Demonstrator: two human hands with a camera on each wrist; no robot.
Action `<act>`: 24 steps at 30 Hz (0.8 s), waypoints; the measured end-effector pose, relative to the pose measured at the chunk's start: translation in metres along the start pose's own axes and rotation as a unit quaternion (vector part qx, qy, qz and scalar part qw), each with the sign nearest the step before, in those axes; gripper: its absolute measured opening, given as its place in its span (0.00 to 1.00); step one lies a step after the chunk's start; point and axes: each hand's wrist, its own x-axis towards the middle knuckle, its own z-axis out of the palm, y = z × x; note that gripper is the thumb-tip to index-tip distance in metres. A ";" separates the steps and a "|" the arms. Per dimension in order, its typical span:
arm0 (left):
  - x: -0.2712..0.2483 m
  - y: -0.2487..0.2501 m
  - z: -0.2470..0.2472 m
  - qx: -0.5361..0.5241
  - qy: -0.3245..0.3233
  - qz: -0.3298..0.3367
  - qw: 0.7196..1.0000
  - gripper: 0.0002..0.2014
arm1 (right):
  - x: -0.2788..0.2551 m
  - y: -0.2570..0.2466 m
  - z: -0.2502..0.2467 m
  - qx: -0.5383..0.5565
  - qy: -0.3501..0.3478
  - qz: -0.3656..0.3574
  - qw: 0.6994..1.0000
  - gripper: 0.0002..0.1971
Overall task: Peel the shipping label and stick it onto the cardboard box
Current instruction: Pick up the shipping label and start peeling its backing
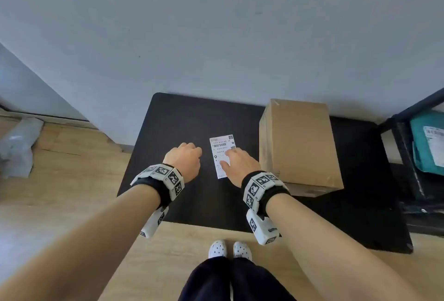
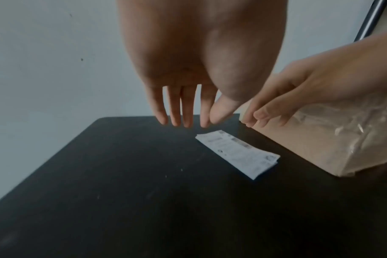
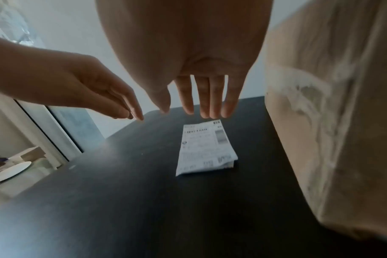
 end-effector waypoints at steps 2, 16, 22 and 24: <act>0.003 -0.002 0.010 0.010 -0.025 -0.004 1.000 0.17 | 0.005 0.003 0.012 0.010 -0.012 0.021 1.000 0.20; 0.019 -0.002 0.082 0.021 -0.047 0.085 0.995 0.29 | 0.018 0.025 0.057 0.025 -0.029 0.046 0.998 0.31; 0.038 -0.003 0.077 -0.052 0.006 0.042 0.998 0.28 | 0.015 0.034 0.065 -0.020 -0.062 -0.008 0.998 0.30; 0.043 -0.002 0.071 -0.066 0.011 0.023 0.997 0.28 | 0.014 0.038 0.067 -0.033 -0.066 -0.019 0.997 0.30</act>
